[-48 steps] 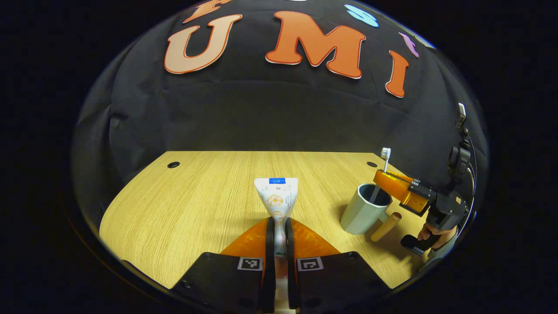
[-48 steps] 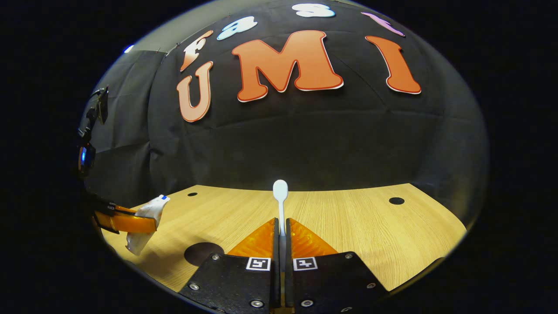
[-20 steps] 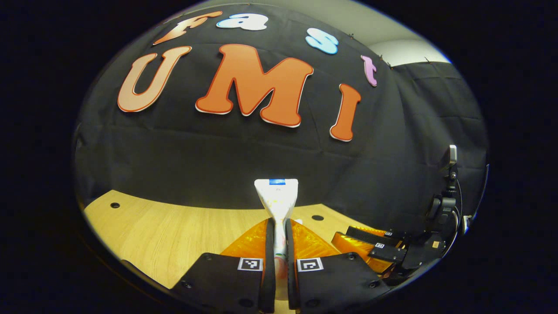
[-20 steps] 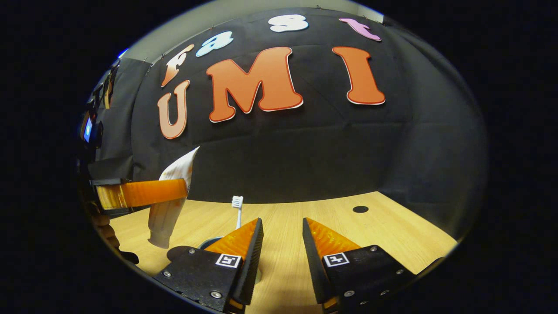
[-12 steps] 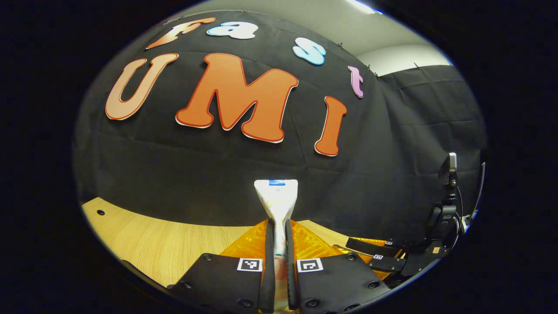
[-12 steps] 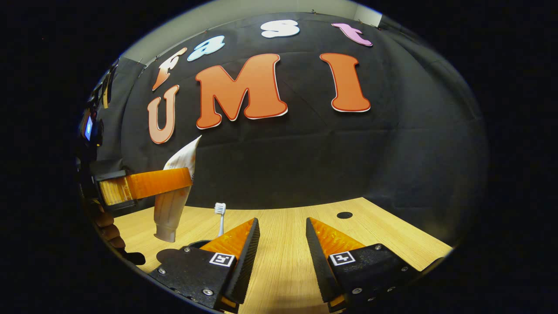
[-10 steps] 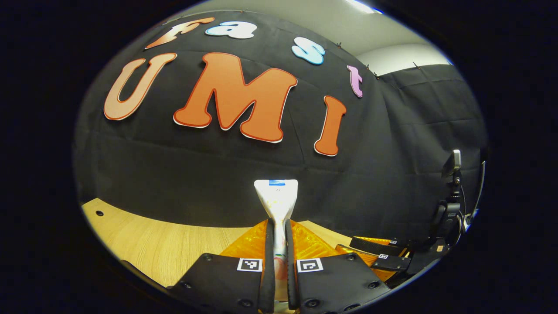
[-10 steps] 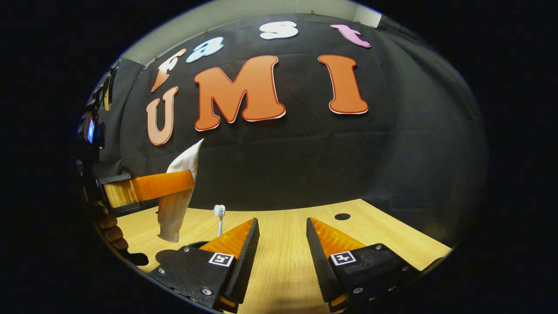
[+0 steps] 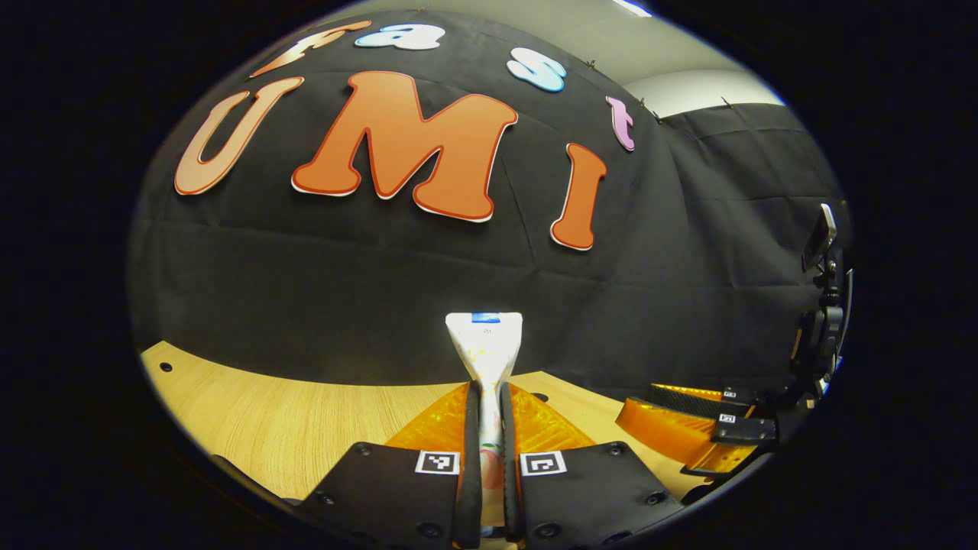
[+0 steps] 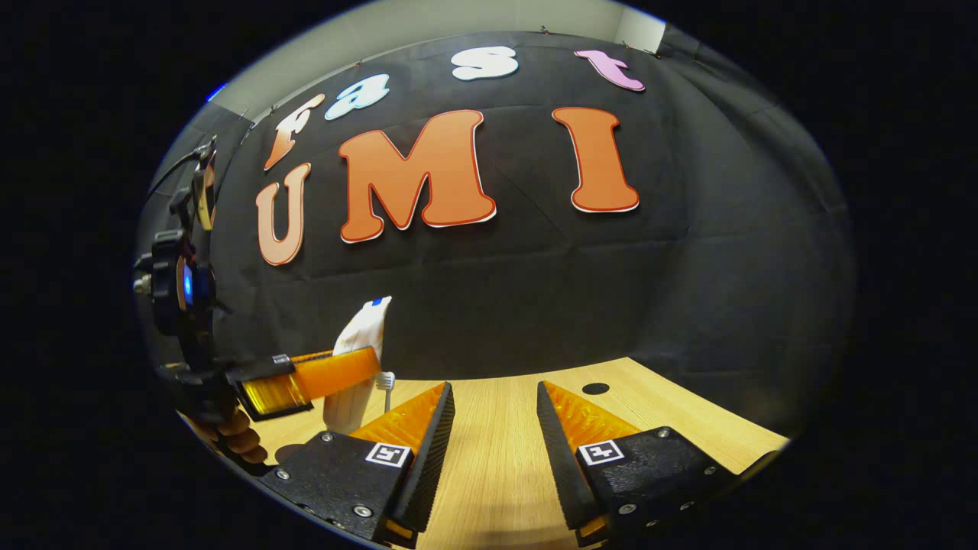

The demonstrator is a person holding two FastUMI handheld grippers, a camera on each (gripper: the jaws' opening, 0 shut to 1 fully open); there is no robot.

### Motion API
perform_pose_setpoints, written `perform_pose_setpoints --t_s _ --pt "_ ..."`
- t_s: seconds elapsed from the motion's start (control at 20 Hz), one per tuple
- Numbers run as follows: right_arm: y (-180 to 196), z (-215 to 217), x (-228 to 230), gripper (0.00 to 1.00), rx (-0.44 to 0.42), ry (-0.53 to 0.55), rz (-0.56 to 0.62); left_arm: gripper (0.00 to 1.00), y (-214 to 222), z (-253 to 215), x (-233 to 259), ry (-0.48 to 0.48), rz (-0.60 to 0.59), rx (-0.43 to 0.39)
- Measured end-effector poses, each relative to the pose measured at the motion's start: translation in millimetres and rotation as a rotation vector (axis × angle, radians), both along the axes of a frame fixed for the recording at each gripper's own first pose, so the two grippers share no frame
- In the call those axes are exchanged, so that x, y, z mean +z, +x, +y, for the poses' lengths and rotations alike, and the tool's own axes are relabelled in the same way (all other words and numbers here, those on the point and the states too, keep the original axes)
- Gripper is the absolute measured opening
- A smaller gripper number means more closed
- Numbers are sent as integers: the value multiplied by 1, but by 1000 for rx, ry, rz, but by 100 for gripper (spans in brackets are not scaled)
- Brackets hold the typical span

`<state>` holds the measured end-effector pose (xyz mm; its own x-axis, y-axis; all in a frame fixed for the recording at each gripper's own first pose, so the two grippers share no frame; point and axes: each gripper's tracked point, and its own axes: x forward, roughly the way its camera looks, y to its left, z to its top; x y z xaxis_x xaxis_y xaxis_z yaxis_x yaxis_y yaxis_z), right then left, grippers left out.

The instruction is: Put the toothbrush and toothpaste on the desktop into the cup, then pick up the cup and place it on the coaster on the desktop.

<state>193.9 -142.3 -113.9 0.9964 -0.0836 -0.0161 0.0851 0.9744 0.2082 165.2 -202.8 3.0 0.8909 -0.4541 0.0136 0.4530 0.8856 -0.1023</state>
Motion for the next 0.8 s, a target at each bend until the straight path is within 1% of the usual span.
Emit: perform_pose_setpoints --t_s 0.15,0.35,0.4,0.65,0.8 --pt "-3 -1 3 66 -5 -1 -11 15 0 1 -13 36 -9 15" --pt "-4 -2 3 66 -13 -4 -8 16 -1 0 -25 40 3 23" --pt "-3 -1 2 66 -13 -2 -7 18 -2 0 -29 48 10 26" --pt "-4 -2 1 66 -18 -2 -2 21 -7 1 -42 97 25 37" --pt "-4 -3 0 65 -20 -1 -1 22 -11 3 -41 129 5 46"
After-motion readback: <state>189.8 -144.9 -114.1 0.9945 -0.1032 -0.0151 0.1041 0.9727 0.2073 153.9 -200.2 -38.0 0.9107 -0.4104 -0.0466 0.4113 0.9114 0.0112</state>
